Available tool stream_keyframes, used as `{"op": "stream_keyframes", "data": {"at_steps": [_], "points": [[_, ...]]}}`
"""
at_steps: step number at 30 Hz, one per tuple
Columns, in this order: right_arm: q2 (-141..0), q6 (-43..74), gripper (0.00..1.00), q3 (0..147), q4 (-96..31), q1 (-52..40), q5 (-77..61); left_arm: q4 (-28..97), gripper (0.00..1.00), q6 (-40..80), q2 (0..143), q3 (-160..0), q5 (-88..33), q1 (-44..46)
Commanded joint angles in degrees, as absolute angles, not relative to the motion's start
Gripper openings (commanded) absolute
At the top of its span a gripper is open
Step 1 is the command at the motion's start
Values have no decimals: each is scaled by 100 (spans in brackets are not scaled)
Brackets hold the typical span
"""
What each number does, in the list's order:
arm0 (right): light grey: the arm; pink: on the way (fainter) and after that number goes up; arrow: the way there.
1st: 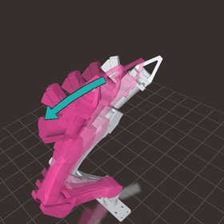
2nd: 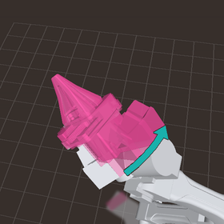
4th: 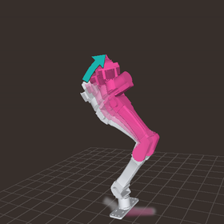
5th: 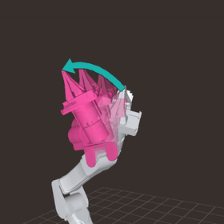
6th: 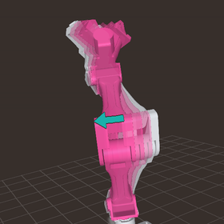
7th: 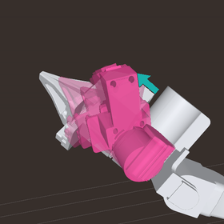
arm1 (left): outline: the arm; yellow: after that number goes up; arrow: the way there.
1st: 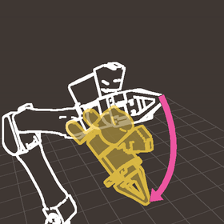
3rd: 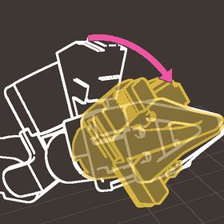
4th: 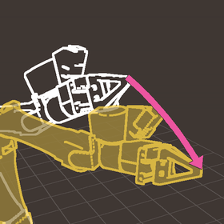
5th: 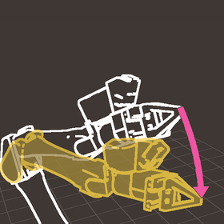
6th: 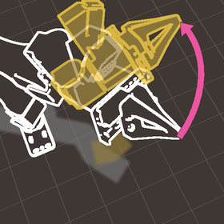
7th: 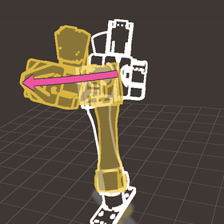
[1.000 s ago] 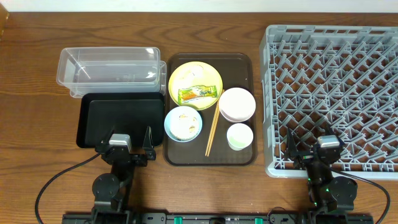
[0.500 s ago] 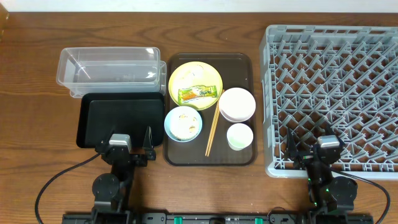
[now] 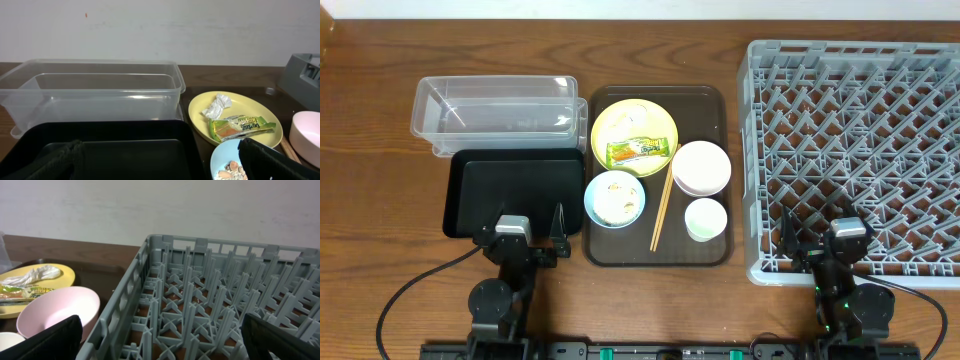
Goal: Sort waste into correct bins and load items into the dishwasher rack
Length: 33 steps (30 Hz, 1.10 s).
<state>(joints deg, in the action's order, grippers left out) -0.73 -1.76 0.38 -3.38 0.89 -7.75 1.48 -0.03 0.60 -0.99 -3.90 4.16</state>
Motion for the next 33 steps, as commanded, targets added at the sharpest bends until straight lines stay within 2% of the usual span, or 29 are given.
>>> {"op": "stream_keyframes", "data": {"at_steps": [1,6,15,23,33], "points": [[-49,-222,99,32,-362,-8,-777,342,100,-40,32,-23,-449,386],[-56,-213,99,32,-364,-5,-755,364,100,5,99,-23,-447,386],[-117,578,99,242,-615,-1,-705,508,100,134,934,-554,-449,388],[-882,576,99,1240,-1485,-1,-364,1621,100,134,2877,-2274,-451,388],[-3179,552,99,3085,-2904,-1,-279,3881,100,132,5509,-4945,-1004,388]]}}
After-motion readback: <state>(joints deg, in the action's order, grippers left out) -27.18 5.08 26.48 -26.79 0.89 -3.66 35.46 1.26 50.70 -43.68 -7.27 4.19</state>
